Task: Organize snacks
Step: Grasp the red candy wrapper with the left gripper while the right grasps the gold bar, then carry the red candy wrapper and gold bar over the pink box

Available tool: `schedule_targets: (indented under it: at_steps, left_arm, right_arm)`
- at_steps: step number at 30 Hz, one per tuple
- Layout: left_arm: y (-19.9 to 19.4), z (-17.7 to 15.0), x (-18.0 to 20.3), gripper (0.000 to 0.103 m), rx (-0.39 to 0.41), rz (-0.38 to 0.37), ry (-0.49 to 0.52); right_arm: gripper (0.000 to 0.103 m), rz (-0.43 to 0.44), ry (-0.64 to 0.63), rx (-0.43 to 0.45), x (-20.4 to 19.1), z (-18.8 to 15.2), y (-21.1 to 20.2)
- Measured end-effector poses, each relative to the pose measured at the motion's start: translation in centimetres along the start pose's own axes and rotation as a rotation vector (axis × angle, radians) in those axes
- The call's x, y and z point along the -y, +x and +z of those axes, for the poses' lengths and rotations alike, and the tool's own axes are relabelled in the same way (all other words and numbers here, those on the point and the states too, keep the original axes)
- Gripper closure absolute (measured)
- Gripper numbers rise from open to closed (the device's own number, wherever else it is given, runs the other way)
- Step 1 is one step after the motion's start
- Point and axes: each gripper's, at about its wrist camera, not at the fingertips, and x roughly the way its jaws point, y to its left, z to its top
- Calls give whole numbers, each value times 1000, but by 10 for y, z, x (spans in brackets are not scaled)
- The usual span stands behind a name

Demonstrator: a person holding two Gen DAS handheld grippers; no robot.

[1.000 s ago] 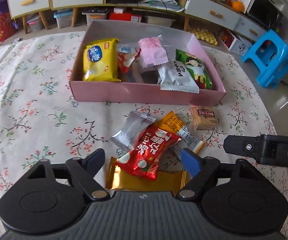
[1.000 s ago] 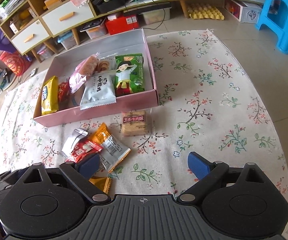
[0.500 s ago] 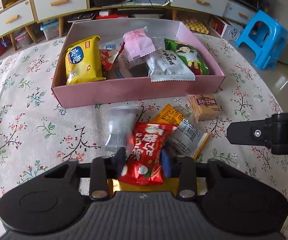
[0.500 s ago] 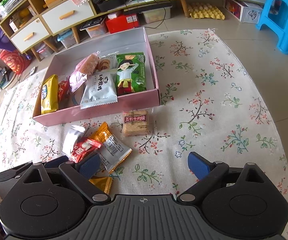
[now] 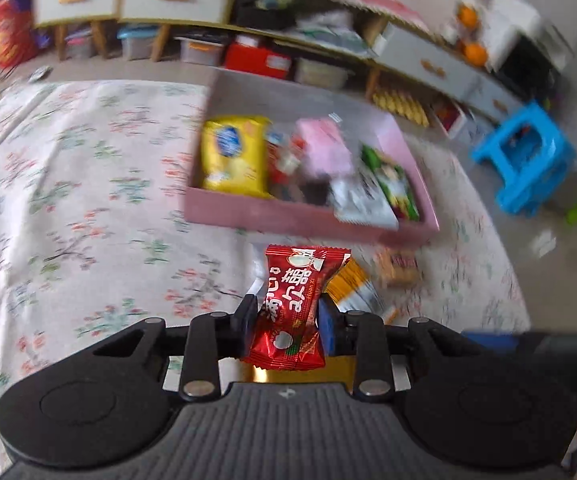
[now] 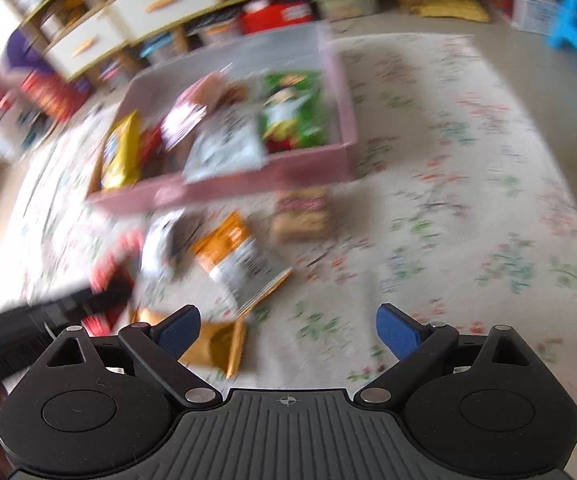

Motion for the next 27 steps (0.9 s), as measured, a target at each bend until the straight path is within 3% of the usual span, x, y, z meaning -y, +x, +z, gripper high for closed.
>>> schedule_targets:
  at_steps: [3, 7, 12, 16, 20, 21, 23, 25, 27]
  left_arm:
    - [-9, 7, -12, 74, 44, 33, -47]
    - [-9, 10, -25, 74, 41, 34, -114]
    - [-12, 9, -30, 74, 39, 39, -117]
    - [-11, 10, -34, 74, 37, 42, -116]
    - [-13, 10, -39, 74, 39, 53, -121]
    - [-13, 11, -39, 74, 38, 53, -121]
    - [-13, 11, -39, 74, 37, 50, -123]
    - [-14, 11, -39, 74, 39, 55, -122]
    - [-13, 11, -38, 74, 39, 58, -120]
  right_arm:
    - [7, 14, -208, -2, -27, -10, 9]
    - [9, 55, -419, -17, -58, -22, 26]
    - [21, 88, -523, 1, -77, -23, 39]
    - [22, 121, -586, 11, -85, -25, 44]
    - [22, 91, -655, 8, -91, -32, 51]
    - [27, 92, -643, 4, -91, -31, 49]
    - [65, 90, -611, 9, -90, -25, 45]
    - [75, 103, -547, -11, -87, -19, 43]
    - [75, 109, -525, -14, -87, -20, 40]
